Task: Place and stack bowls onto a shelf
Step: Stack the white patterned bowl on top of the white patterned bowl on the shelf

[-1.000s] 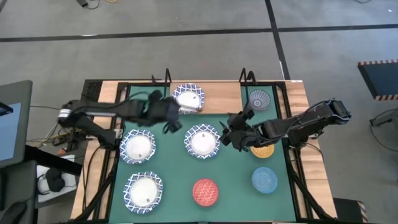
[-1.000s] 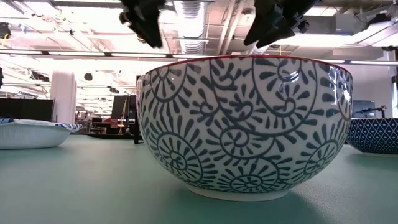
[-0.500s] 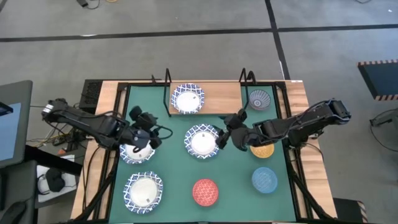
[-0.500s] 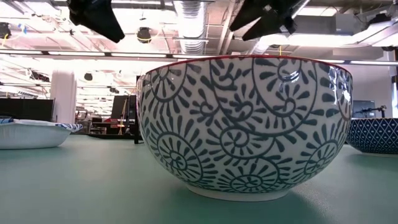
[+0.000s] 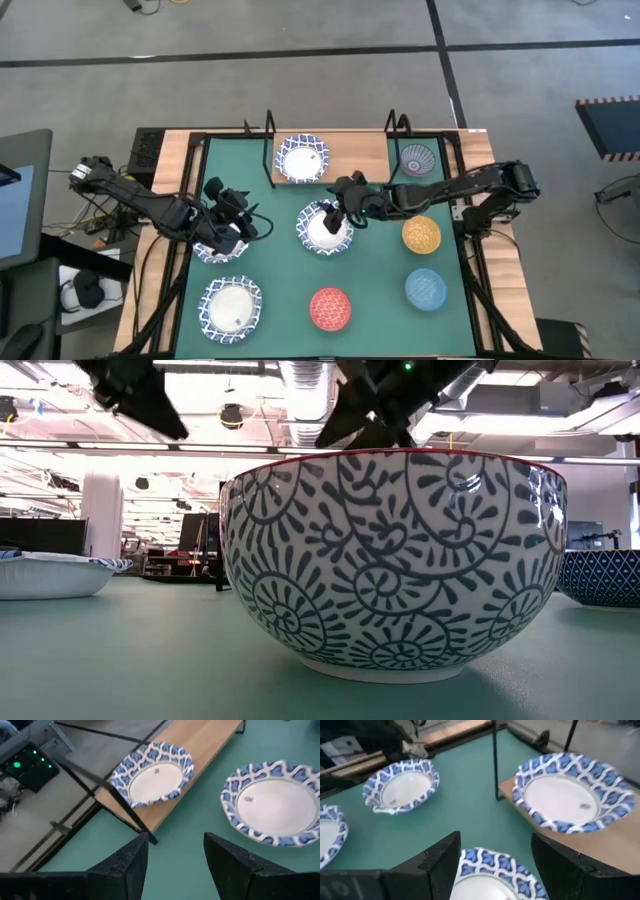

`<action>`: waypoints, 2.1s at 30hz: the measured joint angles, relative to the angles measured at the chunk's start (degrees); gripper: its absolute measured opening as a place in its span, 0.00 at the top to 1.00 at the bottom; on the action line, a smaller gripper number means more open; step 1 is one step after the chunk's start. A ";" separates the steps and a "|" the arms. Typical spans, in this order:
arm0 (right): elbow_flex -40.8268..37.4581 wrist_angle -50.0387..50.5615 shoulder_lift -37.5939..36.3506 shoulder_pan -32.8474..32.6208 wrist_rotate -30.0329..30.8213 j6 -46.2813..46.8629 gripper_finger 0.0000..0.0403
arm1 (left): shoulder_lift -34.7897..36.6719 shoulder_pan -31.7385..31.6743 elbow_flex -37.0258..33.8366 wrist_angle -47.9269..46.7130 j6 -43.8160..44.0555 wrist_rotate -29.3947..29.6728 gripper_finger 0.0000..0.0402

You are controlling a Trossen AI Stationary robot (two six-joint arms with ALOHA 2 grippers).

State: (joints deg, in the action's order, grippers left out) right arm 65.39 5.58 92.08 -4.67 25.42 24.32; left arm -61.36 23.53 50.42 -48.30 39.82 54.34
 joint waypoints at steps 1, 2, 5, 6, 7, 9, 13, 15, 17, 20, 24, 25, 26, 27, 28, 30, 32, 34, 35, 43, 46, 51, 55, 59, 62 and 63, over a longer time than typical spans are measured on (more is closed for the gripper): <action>0.80 -0.48 0.89 0.00 -0.95 0.57 0.33 | -0.02 -0.02 -1.03 0.04 0.66 -0.37 0.56; 1.22 -0.51 1.83 -0.02 -1.74 1.14 0.33 | -0.02 -0.02 -2.06 0.08 1.45 -0.80 0.56; 3.18 0.04 5.04 -0.33 -2.70 2.63 0.33 | -0.02 -0.02 -5.48 1.57 2.72 -2.01 0.56; 3.91 0.95 6.11 -0.46 -3.11 3.24 0.33 | -0.02 -0.02 -6.64 2.03 2.94 -2.13 0.56; 4.78 3.06 6.97 -0.63 -3.38 4.23 0.33 | -0.02 -0.02 -7.68 3.12 2.99 -2.17 0.56; 6.97 7.21 8.82 -0.99 -3.63 6.42 0.33 | -0.02 -0.18 -9.26 5.41 2.91 -2.32 0.56; 9.23 18.31 11.07 -2.62 -2.13 11.34 0.33 | -0.02 -0.35 -11.70 10.55 1.79 -2.97 0.56; 9.35 23.03 11.96 -3.24 -1.01 14.19 0.33 | -0.02 -0.35 -12.39 13.30 0.62 -3.11 0.56; 9.30 29.71 12.12 -3.26 -0.54 17.03 0.33 | -0.44 -0.35 -12.47 15.16 -0.09 -3.22 0.56; 9.05 36.92 12.22 -2.20 0.60 20.38 0.33 | -0.61 -0.37 -12.47 17.43 -1.81 -4.63 0.56; 7.72 37.69 12.34 0.01 -0.77 20.58 0.33 | -0.61 -0.35 -12.47 19.98 -2.07 -4.96 0.56; 7.58 37.42 12.33 0.55 -1.44 20.07 0.33 | -0.61 -0.35 -12.47 20.48 -2.09 -4.99 0.56; 7.40 37.42 12.32 1.09 -2.30 19.45 0.33 | -0.61 -0.35 -12.47 20.89 -2.09 -5.00 0.56; 7.13 37.39 12.32 1.53 -2.78 18.99 0.33 | -0.61 -0.35 -12.47 21.18 -2.09 -5.02 0.56; 6.75 37.27 12.32 1.91 -2.90 18.93 0.33 | -0.61 -0.35 -12.47 21.41 -2.09 -5.06 0.56; 5.87 37.15 12.32 2.64 -2.94 18.93 0.33 | -0.61 -0.35 -12.47 22.09 -2.09 -5.04 0.56; 4.70 37.09 12.32 3.35 -3.01 18.98 0.33 | -0.61 -0.35 -12.47 22.72 -2.16 -5.02 0.56; 3.24 35.91 12.32 4.02 -3.88 19.15 0.33 | -0.61 -0.35 -12.47 22.98 -2.69 -5.00 0.56; 2.35 34.15 12.32 4.48 -4.90 18.92 0.34 | -0.61 -0.37 -12.47 22.98 -2.74 -4.94 0.56; -0.31 25.13 12.17 7.03 -11.30 15.33 0.50 | -0.61 -3.46 -12.47 28.71 -9.26 -8.21 0.56; -0.31 24.64 12.17 6.67 -12.25 14.80 0.61 | -0.61 -5.12 -12.47 30.30 -10.28 -10.13 0.56; -0.31 23.73 12.10 4.76 -11.22 14.64 0.82 | -0.61 -8.32 -12.47 32.73 -11.53 -12.45 0.56; -0.18 21.49 12.10 2.19 -7.50 13.60 0.94 | -0.61 -10.40 -12.47 36.36 -14.72 -18.06 0.58; 2.16 21.26 12.10 -1.40 0.62 7.26 0.94 | -0.61 -11.96 -12.46 41.02 -20.70 -21.86 0.61; 4.64 21.35 12.08 -4.32 7.86 3.10 0.92 | -0.61 -13.00 -12.45 43.63 -24.88 -24.18 0.64; 5.55 21.31 12.09 -5.31 10.12 1.22 0.91 | -0.61 -13.32 -12.45 44.14 -26.52 -25.06 0.64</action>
State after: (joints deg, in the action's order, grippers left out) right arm 70.94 26.89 104.17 -9.98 35.54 25.54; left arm -61.98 10.21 37.98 -4.16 13.30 29.28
